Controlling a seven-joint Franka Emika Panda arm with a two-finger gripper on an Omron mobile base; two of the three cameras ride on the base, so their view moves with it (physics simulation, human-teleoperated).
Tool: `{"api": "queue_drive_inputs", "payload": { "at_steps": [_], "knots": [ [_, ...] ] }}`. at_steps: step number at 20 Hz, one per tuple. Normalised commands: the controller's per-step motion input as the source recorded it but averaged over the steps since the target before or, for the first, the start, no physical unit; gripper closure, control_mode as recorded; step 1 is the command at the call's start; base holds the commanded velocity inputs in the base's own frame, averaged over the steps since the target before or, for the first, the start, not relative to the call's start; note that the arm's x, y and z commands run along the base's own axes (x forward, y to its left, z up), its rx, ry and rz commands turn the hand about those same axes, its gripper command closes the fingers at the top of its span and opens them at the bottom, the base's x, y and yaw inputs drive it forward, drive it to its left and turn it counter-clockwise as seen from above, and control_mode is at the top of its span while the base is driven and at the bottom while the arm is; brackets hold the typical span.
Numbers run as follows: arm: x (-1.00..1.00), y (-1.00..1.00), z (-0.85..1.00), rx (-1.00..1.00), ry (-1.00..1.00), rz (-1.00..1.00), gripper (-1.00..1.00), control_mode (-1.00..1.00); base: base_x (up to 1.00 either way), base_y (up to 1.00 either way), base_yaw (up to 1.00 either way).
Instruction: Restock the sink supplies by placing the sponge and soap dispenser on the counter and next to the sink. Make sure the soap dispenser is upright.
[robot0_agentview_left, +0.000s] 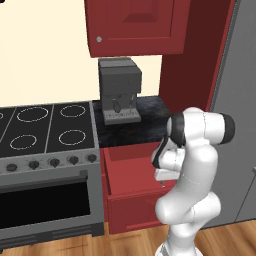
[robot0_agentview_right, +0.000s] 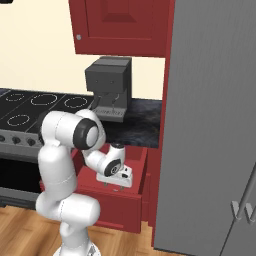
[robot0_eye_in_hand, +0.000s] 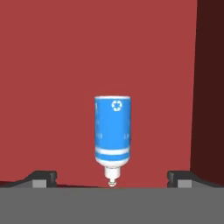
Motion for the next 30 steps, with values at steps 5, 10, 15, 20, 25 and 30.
{"api": "queue_drive_inputs", "payload": {
  "at_steps": [5,10,15,20,25,30],
  "knots": [
    [0.32,0.0,-0.26,0.0,0.05,0.0,-1.0,-1.0,0.0,0.0,0.0],
    [0.16,0.0,-0.38,0.0,0.02,0.0,-1.0,-1.0,0.0,0.0,0.0],
    [0.0,0.0,-0.32,0.0,0.0,0.0,-1.0,-1.0,0.0,0.0,0.0],
    [0.0,0.03,-0.05,-0.02,0.0,0.0,-1.0,-1.0,0.0,0.0,0.0],
    [0.0,0.0,-0.11,0.0,0.0,0.0,-1.0,-1.0,0.0,0.0,0.0],
    [0.0,0.03,-0.19,-0.01,0.0,0.0,-1.0,-1.0,0.0,0.0,0.0]
  ]
}}
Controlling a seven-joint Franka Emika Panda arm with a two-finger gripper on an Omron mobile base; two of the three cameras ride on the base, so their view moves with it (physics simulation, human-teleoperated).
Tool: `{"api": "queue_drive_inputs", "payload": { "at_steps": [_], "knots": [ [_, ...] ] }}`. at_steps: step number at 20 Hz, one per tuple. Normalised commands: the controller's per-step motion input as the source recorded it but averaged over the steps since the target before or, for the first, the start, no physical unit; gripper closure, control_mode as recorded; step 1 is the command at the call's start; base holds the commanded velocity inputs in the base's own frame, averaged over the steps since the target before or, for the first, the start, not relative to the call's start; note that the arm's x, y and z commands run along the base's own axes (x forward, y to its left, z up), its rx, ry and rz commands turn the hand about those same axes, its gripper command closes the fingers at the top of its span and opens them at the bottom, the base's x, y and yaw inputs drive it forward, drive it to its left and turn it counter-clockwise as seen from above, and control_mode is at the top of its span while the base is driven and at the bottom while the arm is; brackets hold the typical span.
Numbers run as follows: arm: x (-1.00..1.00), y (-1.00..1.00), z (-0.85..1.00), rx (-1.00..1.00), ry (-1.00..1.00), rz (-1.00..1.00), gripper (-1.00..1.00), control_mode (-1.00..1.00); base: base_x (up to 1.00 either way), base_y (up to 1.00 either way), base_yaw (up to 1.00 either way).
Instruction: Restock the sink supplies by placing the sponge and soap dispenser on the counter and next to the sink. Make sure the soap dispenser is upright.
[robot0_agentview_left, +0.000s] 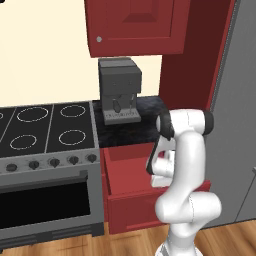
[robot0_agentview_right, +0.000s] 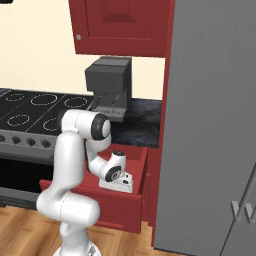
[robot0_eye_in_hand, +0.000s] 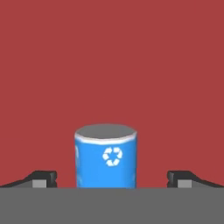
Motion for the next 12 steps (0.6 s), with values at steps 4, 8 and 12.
{"api": "queue_drive_inputs", "payload": {
  "at_steps": [4,8,12],
  "knots": [
    [0.0,0.0,-0.26,0.0,0.0,0.0,-1.0,-1.0,0.0,0.0,0.0],
    [0.0,0.0,-0.21,0.0,0.0,0.0,-1.0,-1.0,0.0,0.0,0.0],
    [0.0,0.02,-0.23,0.0,0.0,0.0,1.0,-1.0,0.0,0.0,0.0]
  ]
}}
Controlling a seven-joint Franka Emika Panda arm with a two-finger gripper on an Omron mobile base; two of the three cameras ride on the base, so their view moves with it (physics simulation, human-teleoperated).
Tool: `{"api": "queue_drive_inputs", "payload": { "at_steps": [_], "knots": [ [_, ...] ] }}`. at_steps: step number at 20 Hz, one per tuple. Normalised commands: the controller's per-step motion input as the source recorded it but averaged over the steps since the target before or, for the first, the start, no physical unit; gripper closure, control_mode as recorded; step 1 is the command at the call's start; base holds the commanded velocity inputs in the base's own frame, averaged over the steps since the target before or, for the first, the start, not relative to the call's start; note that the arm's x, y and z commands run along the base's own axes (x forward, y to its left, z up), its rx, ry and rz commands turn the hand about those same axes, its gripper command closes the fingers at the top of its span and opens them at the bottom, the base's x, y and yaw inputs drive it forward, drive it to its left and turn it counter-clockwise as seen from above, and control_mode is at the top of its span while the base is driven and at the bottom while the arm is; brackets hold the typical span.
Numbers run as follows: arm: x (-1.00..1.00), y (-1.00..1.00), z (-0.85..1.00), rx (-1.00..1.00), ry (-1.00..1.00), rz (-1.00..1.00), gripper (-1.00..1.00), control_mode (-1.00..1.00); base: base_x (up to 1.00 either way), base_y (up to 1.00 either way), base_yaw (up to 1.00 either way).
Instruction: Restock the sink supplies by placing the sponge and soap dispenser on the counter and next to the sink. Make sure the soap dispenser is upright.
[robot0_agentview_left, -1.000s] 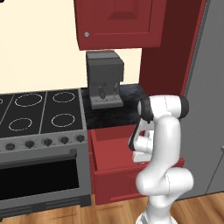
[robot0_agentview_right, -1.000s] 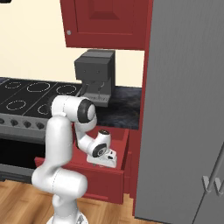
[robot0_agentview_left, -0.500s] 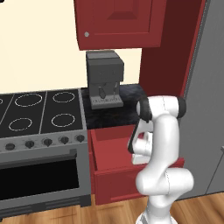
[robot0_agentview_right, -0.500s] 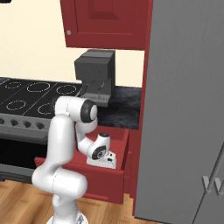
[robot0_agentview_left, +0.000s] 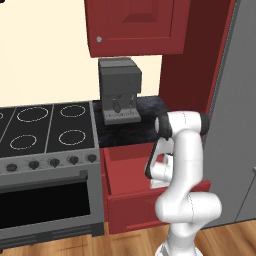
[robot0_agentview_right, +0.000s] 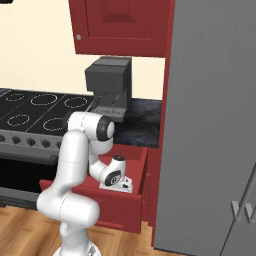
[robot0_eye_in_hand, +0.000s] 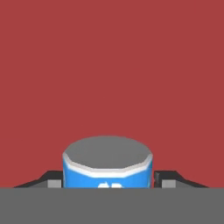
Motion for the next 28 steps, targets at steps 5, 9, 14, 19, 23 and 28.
{"api": "queue_drive_inputs", "payload": {
  "at_steps": [5,9,14,19,23,28],
  "knots": [
    [0.0,0.01,-0.1,0.0,0.01,0.0,1.0,-1.0,0.0,0.0,0.0],
    [0.0,0.02,0.0,0.0,0.01,0.0,1.0,-1.0,0.0,0.0,0.0],
    [0.0,0.0,0.0,0.0,0.0,0.0,1.0,-1.0,0.0,0.0,0.0],
    [0.0,0.0,0.0,0.0,0.03,0.0,1.0,-1.0,0.0,0.0,0.0],
    [0.0,0.0,0.5,-0.06,0.0,0.0,1.0,-1.0,0.0,0.0,0.0],
    [0.0,0.05,1.0,-0.18,0.0,0.01,1.0,-1.0,0.0,0.0,0.0]
  ]
}}
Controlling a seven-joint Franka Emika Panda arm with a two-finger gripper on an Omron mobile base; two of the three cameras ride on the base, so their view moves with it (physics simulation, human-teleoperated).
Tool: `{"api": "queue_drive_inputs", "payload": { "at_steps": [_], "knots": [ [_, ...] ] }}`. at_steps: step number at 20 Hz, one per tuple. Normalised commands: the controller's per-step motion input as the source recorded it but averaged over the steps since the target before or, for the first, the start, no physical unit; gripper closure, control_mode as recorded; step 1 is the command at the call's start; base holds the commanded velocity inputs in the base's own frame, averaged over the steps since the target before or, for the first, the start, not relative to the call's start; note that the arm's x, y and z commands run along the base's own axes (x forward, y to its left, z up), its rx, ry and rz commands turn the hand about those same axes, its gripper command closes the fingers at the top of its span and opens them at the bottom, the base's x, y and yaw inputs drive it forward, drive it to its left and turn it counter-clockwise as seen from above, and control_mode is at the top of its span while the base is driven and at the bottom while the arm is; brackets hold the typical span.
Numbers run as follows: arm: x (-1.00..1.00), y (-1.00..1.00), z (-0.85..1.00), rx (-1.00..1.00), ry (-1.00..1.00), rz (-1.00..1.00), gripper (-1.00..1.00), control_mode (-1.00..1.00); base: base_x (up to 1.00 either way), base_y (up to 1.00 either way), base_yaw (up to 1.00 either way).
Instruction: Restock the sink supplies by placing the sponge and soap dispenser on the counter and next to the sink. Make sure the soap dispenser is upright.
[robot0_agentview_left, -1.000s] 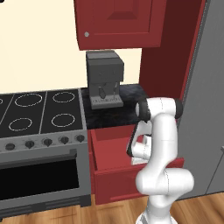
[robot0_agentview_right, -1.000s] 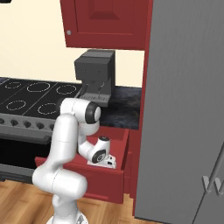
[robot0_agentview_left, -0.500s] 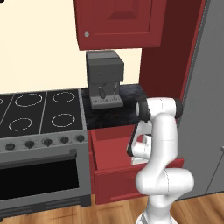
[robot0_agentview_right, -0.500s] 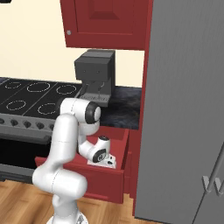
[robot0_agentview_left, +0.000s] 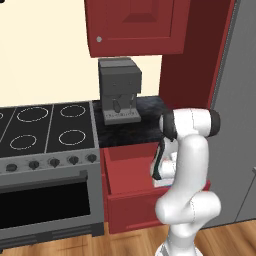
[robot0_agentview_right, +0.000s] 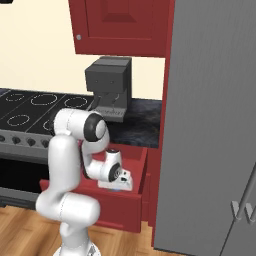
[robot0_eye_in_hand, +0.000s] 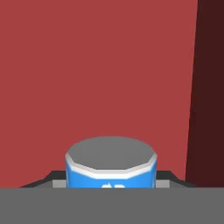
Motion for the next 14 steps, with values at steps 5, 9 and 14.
{"api": "queue_drive_inputs", "payload": {
  "at_steps": [5,9,14],
  "knots": [
    [0.07,0.32,1.0,-0.22,0.0,0.03,1.0,-1.0,0.0,0.0,0.0],
    [0.06,0.1,1.0,-0.18,0.0,0.02,1.0,-1.0,0.0,0.0,0.0],
    [0.12,0.0,1.0,-0.05,0.01,0.0,1.0,-1.0,0.0,0.0,0.0]
  ]
}}
